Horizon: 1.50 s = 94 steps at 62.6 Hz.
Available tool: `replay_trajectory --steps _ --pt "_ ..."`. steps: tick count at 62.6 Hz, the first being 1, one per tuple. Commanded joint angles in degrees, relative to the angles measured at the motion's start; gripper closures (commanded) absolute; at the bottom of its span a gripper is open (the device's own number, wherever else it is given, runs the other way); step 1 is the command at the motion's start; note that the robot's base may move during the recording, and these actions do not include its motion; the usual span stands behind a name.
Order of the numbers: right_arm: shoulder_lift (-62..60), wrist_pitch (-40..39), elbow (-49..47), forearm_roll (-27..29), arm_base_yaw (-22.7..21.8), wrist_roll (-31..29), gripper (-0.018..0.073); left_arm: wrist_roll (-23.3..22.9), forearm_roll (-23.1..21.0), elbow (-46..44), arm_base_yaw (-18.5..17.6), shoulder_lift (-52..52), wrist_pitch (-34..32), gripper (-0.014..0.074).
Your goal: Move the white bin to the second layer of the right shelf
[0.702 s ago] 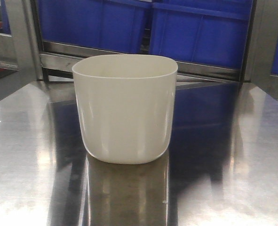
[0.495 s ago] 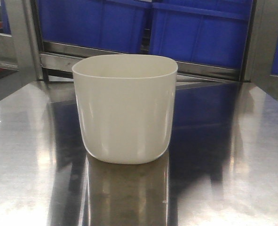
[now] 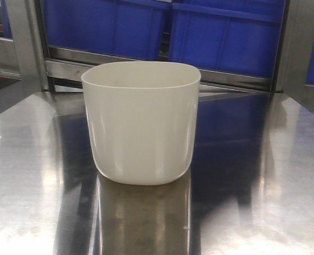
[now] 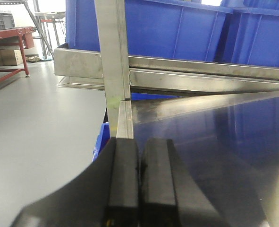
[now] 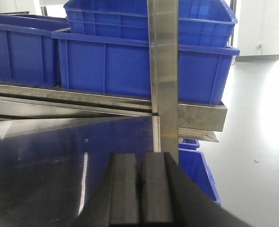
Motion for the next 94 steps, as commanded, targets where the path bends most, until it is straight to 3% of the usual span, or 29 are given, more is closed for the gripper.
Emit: replay_trajectory --steps 1,53,61,65,75,94 --pt "-1.1 -5.2 -0.9 -0.3 -0.2 -0.2 0.0503 -0.2 -0.3 2.1 -0.1 -0.8 -4.9 0.0512" --pt "-1.1 -6.8 -0.9 -0.3 -0.2 -0.1 0.0503 -0.2 -0.3 2.1 -0.1 -0.8 -4.9 0.0512" --pt "1.6 -7.4 -2.3 0.0 0.3 3.5 0.0503 -0.2 -0.3 2.1 -0.1 -0.8 -4.9 0.0512" --pt "6.4 -6.5 -4.9 0.0 1.6 6.8 0.0503 -0.2 -0.3 2.1 -0.1 -0.8 -4.9 0.0512" --pt "21.6 -3.8 -15.8 0.0 5.5 7.1 0.0503 -0.2 -0.3 2.1 -0.1 -0.8 -4.9 0.0512" --pt "52.1 12.1 -46.2 0.0 18.5 7.1 0.0503 -0.2 -0.3 2.1 -0.1 -0.8 -4.9 0.0512"
